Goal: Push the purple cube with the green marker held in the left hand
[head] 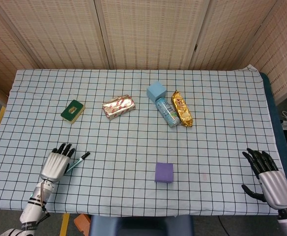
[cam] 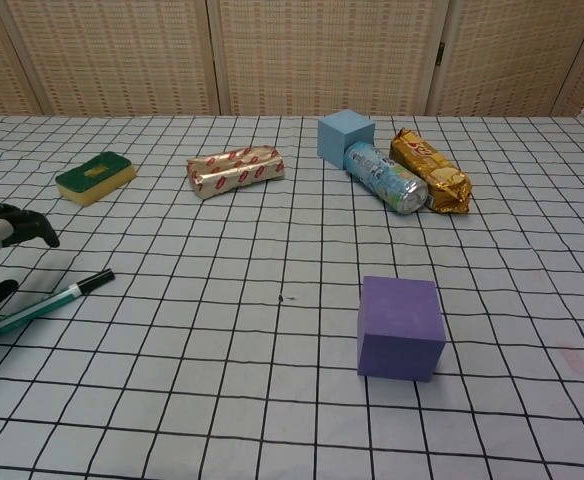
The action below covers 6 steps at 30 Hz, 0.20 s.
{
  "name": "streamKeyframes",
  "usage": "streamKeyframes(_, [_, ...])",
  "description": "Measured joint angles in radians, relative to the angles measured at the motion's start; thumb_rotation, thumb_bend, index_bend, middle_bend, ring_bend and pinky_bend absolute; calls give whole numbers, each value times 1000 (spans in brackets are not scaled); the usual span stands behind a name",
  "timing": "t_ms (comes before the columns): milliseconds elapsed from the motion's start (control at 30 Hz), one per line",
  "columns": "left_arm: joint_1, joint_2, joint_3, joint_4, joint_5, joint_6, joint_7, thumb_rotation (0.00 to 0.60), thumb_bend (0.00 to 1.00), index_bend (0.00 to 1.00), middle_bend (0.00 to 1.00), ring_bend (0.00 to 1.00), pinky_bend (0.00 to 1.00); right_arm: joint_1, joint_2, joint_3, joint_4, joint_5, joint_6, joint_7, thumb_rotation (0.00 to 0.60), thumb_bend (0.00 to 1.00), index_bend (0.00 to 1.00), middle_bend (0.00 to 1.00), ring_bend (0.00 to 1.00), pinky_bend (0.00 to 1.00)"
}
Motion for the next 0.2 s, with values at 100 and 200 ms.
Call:
streamKeyframes(100, [26, 60, 19, -67, 65, 65, -74, 600, 408, 107, 22, 0, 162, -3, 0, 0, 1, 3, 4, 1, 600, 127, 0, 0, 0, 0])
streamKeyframes(200, [65, 129, 50, -124, 124, 130, -182, 600, 394, 48, 4, 0, 140, -4, 1, -1, 4, 4, 5, 1, 600, 127, 0, 0, 0, 0])
